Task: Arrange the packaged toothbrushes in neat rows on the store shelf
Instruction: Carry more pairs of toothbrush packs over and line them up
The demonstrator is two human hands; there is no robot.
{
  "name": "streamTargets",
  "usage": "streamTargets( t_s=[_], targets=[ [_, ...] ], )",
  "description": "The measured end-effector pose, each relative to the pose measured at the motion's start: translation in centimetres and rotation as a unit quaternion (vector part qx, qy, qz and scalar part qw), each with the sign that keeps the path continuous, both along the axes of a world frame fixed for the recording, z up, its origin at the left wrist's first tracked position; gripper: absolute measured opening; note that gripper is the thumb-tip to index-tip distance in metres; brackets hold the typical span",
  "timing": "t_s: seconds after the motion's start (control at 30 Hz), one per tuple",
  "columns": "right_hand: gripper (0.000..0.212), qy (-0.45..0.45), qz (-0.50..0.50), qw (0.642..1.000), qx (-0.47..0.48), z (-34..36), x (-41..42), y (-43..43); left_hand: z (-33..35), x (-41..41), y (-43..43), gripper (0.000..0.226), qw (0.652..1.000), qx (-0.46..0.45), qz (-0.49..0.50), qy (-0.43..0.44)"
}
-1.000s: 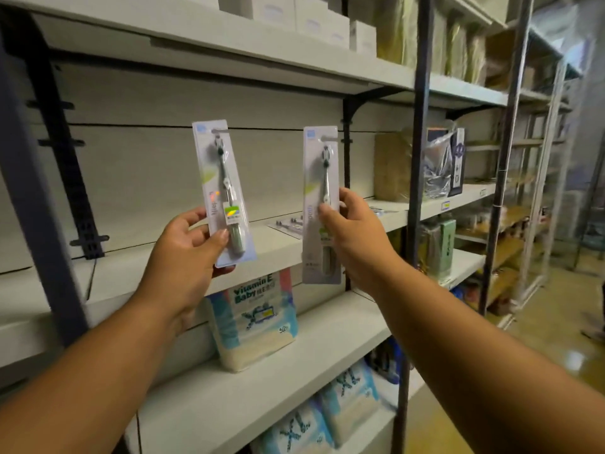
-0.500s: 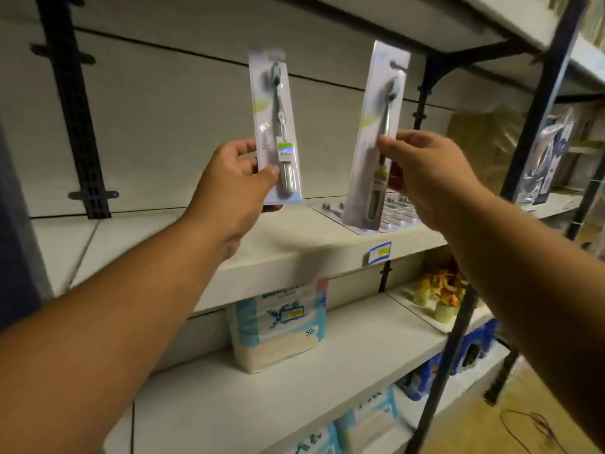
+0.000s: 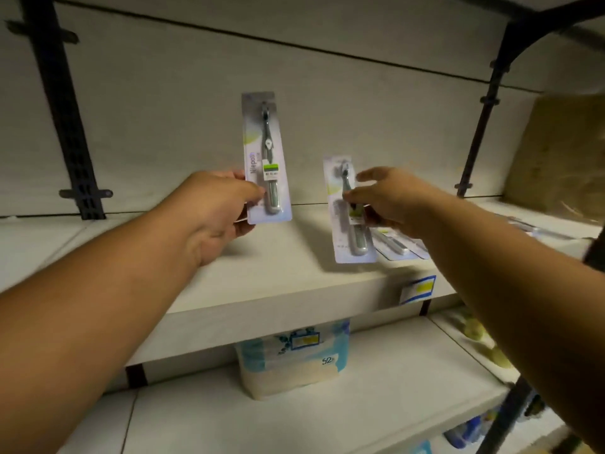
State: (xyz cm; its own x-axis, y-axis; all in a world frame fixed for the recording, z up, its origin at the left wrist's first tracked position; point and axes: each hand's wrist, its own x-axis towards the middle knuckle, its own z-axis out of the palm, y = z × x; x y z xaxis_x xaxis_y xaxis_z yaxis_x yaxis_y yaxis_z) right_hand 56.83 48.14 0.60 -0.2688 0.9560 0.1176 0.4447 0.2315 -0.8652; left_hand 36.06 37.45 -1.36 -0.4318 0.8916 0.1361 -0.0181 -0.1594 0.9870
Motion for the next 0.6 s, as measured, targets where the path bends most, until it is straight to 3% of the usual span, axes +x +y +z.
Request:
streamTargets(
  t_s=[0.17,0.33,0.43,0.53,0.6],
  targets=[
    [0.072,-0.029,0.09,0.996,0.006,-1.1,-0.1,2.8,-0.3,2.4,2.5,0.023,0.999,-0.008,0.023,0.047],
    [0.041,-0.142,0.156,0.976,0.057,-1.5,-0.2,4.5,-0.4,4.0,4.8,0.023,0.996,-0.015,0.06,0.068],
    [0.037,-0.263,0.185,0.94,0.113,-1.7,-0.4,5.4,-1.3,4.1,4.7,0.022,0.994,-0.009,0.044,0.099],
    [0.044,-0.382,0.181,0.882,0.21,-1.9,-0.3,6.5,-1.6,3.5,4.3,0.026,0.996,0.004,0.031,0.08],
    [0.05,-0.396,0.183,0.863,0.257,-1.7,0.2,7.2,-1.8,3.3,4.2,0.029,0.997,-0.001,0.034,0.07]
  ],
)
